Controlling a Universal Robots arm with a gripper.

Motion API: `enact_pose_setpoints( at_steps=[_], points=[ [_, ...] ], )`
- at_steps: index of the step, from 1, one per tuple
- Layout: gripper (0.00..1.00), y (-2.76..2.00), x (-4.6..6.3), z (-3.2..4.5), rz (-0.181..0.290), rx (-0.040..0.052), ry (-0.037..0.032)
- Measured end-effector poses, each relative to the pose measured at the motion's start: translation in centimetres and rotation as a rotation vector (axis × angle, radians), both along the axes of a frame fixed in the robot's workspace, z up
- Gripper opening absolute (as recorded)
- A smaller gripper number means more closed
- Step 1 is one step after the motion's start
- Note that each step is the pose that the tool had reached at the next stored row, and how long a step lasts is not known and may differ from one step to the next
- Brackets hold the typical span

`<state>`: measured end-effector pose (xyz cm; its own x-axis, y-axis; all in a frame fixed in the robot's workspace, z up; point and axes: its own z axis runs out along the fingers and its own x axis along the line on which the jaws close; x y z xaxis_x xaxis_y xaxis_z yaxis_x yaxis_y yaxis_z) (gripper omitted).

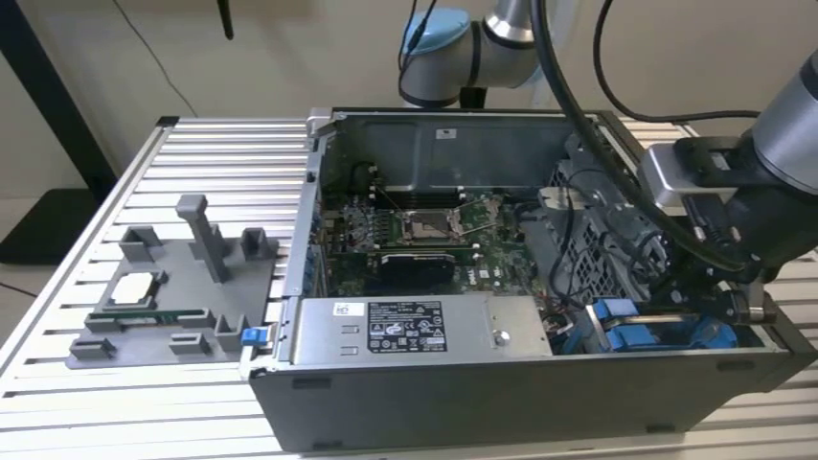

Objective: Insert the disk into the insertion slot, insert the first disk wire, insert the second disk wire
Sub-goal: 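Insert the second disk wire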

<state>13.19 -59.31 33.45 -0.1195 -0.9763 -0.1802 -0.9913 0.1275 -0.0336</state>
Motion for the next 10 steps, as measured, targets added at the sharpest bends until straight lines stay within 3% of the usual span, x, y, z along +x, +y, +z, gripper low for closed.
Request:
enact_pose_setpoints(
  at_steps=[2,3,6,10],
  points=[
    [0.00,-0.01,0.0,-0.07,0.000,0.0008,0.0000],
    [1.00,0.00,0.0,-0.10,0.000,0.0015,0.0000],
    [1.00,0.00,0.0,0.10,-0.002,0.0044,0.0000],
    [1.00,0.00,0.0,1.58,-0.005,0.0062,0.0000]
  ],
)
